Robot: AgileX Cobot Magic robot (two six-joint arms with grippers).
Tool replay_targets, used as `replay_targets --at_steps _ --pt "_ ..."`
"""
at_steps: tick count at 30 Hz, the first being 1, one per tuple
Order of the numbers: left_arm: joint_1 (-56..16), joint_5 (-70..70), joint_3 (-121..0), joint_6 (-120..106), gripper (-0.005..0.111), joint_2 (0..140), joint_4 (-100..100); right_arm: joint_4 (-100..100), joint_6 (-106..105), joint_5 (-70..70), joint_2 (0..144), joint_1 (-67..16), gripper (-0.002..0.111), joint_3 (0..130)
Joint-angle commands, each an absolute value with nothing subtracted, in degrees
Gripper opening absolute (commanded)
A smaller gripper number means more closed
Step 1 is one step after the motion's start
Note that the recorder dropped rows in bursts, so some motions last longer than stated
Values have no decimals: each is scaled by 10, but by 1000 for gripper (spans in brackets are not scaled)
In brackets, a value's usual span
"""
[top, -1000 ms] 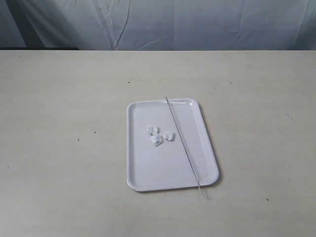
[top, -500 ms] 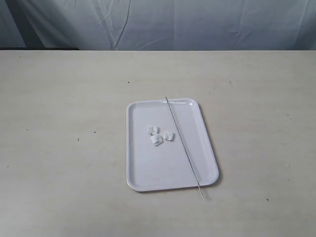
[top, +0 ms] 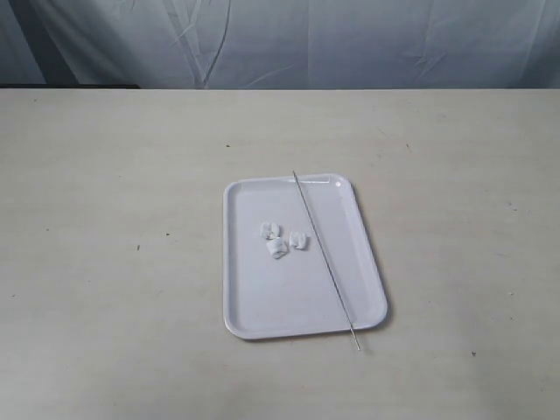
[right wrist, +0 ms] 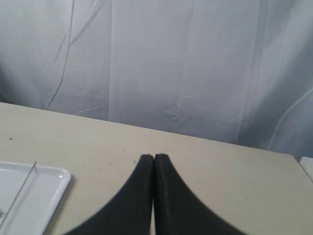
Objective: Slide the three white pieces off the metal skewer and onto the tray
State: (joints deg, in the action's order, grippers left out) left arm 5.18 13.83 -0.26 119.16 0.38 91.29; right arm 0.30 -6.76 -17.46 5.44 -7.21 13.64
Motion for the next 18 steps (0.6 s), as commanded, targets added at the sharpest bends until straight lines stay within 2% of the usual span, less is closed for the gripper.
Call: replay_targets --at_steps 1,7,11,14,18 --pt "27 95 0 1155 0 0 870 14 -64 -131 31 -47 -1 85" --pt "-2 55 0 825 0 0 667 20 -64 -96 0 -40 -1 19" --pt "-2 38 0 441 0 0 362 40 -64 -96 0 -40 -1 0" --pt "-2 20 0 221 0 0 216 43 -63 -109 0 -34 -1 0" --pt "-2 -35 0 68 0 0 39 43 -29 -120 0 -27 -1 0"
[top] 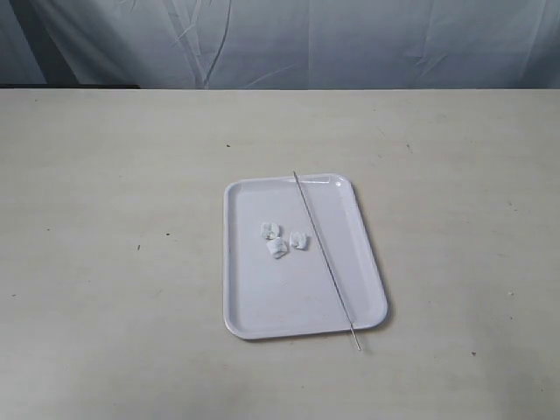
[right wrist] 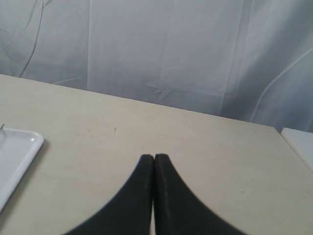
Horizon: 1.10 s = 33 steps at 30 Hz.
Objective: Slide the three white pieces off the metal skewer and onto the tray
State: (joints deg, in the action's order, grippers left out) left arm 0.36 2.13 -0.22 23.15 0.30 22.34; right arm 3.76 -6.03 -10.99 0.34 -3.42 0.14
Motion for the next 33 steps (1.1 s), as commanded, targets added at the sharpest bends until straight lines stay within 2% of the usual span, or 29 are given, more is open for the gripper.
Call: replay_targets --at_steps 1,4,11,15,33 --pt "-2 -66 0 36 0 0 -20 40 -26 -141 0 -27 -1 0" --pt "1 -145 0 4 0 0 -46 29 -14 -169 0 -27 -1 0" --pt "29 -142 0 -51 0 0 -40 29 -5 -168 0 -27 -1 0" --pt "30 -142 0 -49 0 0 -40 29 57 -170 0 -27 -1 0" --pt "36 -142 0 -17 0 0 -40 38 60 -167 0 -27 -1 0"
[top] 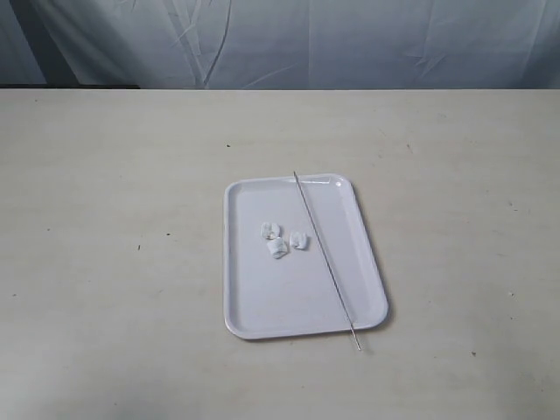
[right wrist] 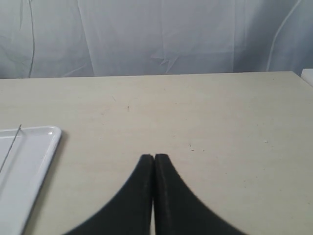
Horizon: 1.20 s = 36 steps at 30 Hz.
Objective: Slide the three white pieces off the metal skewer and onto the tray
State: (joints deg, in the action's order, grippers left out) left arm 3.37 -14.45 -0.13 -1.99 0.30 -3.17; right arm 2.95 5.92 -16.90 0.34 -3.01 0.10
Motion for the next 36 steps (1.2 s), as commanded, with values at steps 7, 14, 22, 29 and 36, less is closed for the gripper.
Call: replay_targets --at_steps 7,14,22,29,36 --pt "36 -142 0 -17 0 0 -37 38 61 -172 0 -27 -1 0" --pt "36 -142 0 -17 0 0 -25 38 61 -172 0 -27 -1 0" --pt "36 -142 0 -17 0 0 -25 31 61 -172 0 -27 -1 0" --pt "36 -142 0 -17 0 0 -25 23 61 -172 0 -27 -1 0" --pt "36 -142 0 -17 0 0 -25 23 61 -172 0 -27 -1 0"
